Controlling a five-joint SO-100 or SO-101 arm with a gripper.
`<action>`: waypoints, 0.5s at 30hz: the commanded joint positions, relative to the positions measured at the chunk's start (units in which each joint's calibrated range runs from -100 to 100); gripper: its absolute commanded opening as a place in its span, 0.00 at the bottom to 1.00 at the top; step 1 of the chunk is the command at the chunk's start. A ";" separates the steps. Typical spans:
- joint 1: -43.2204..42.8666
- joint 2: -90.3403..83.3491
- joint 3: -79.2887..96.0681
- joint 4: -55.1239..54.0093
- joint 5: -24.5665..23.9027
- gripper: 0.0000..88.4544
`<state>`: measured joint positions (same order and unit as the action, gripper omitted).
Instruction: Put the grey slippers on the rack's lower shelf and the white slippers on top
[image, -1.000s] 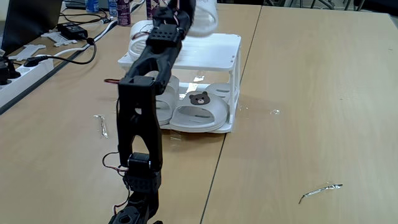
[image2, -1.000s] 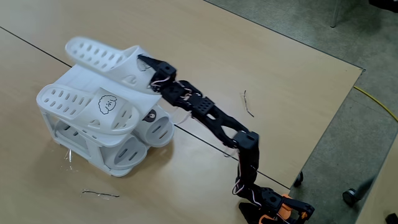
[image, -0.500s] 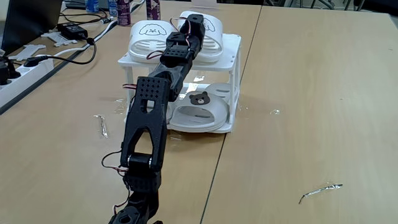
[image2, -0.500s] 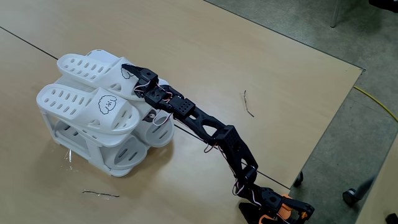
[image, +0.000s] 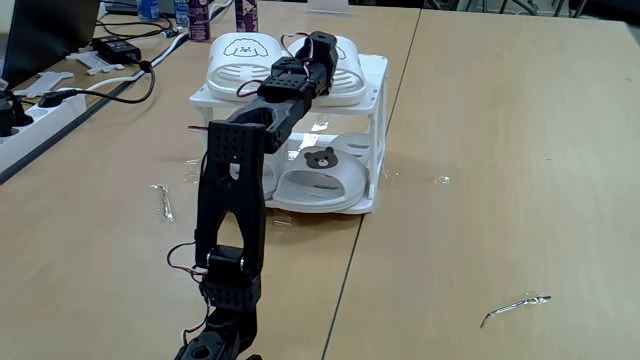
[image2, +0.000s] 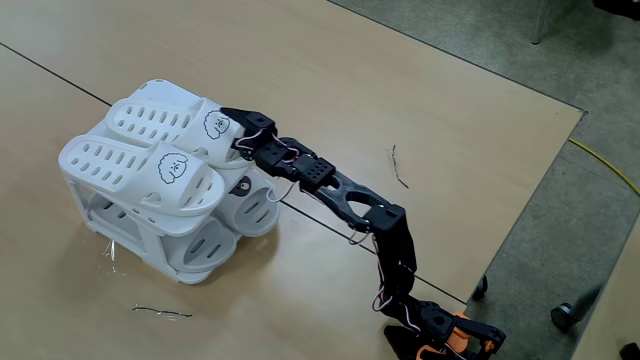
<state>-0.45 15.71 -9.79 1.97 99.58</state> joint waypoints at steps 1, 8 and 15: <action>0.45 -13.65 5.69 -0.51 0.42 0.31; 0.45 -27.36 21.39 -0.51 0.42 0.31; 0.45 -45.45 32.84 -0.59 0.42 0.11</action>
<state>-0.22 -17.61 21.74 1.97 99.58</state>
